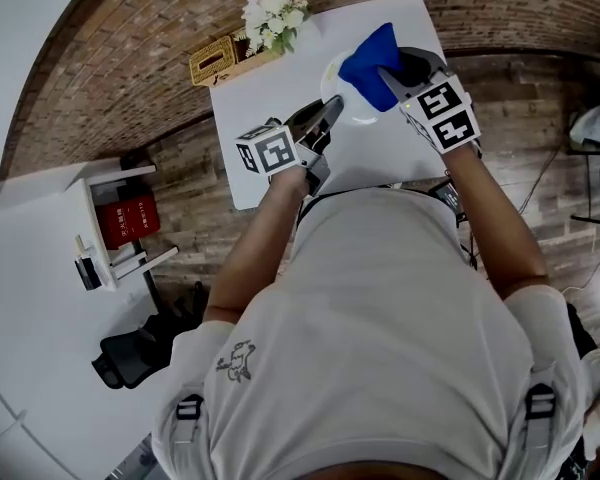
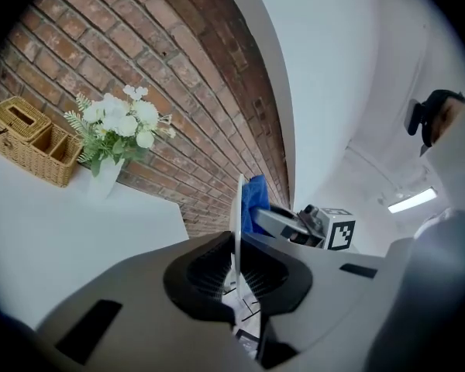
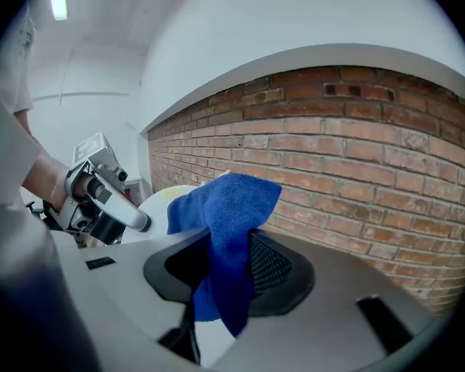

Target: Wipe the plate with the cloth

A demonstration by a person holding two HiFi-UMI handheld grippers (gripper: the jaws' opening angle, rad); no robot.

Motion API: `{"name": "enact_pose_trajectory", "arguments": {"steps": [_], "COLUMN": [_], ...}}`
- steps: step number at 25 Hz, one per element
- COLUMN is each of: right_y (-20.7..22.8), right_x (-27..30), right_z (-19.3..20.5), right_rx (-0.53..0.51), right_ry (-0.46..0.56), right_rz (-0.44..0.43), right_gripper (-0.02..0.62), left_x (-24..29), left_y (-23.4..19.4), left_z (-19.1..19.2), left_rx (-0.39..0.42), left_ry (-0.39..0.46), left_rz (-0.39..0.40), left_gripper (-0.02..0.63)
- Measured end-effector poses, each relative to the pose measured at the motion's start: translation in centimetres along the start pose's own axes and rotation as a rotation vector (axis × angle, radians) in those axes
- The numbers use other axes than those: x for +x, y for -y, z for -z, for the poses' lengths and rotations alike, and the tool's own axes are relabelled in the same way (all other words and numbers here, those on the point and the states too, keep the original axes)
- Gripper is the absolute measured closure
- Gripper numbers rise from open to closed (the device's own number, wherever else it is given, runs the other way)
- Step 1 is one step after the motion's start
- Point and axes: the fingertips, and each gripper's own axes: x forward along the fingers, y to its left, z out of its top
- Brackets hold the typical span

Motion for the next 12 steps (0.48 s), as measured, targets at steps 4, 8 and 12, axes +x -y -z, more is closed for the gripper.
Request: {"name": "enact_pose_trajectory", "arguments": {"steps": [4,8,12], "right_y": [-1.5,-5.4,-7.7], "right_x": [0.3,1.0,1.1], "right_z": [-2.5,-3.3,-2.5], "right_rx": [-0.104,-0.149,-0.115], "right_ry": [0.035,0.062,0.063], "right_rz": [0.007,-0.075,-0.150], "right_gripper": [0.460,0.460,0.462], "left_x": [0.7,0.7,-0.2], "left_y": [0.7,0.8,0.1], "left_z": [0.0,-0.9,-1.9], "left_rx": [-0.005,-0.004,-0.007], "left_ry": [0.004,0.033,0.066], "left_rz": [0.013,0.009,-0.003], "left_gripper": [0.580,0.583,0.588]}}
